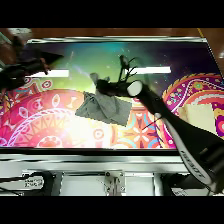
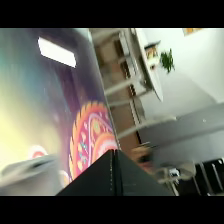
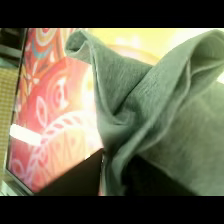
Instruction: Fold the shirts.
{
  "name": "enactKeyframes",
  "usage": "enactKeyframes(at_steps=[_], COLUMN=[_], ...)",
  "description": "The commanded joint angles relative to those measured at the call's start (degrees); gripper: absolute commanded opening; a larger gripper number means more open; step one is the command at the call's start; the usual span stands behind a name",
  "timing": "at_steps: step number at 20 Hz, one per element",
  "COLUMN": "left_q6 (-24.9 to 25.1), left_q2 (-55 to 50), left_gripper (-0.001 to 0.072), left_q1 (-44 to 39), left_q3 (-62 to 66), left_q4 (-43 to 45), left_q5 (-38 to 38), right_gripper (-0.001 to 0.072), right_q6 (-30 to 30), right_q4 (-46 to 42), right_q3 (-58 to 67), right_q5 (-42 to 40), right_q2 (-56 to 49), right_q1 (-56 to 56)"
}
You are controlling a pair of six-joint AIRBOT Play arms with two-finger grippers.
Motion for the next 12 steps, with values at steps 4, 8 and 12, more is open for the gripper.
enactKeyframes(at_steps=[4, 8, 12], left_q6=[0.07, 0.07, 0.04], left_q2=[11.61, 11.56, 11.56], left_gripper=[0.0033, 0.0033, 0.0033], left_q1=[13.49, 13.46, 13.42], left_q3=[0.04, 0.00, 0.00], left_q4=[12.76, 16.65, 16.65], left_q5=[-9.90, -10.21, -10.25], right_gripper=[0.0597, 0.0597, 0.0671], right_q6=[-5.60, -4.02, 6.82], right_q4=[11.80, -4.02, -17.90], right_q3=[0.00, 0.00, -0.13], right_q5=[4.83, 25.42, 39.89], right_q2=[-8.90, -2.23, 0.98], right_q1=[2.80, -11.67, -26.45])
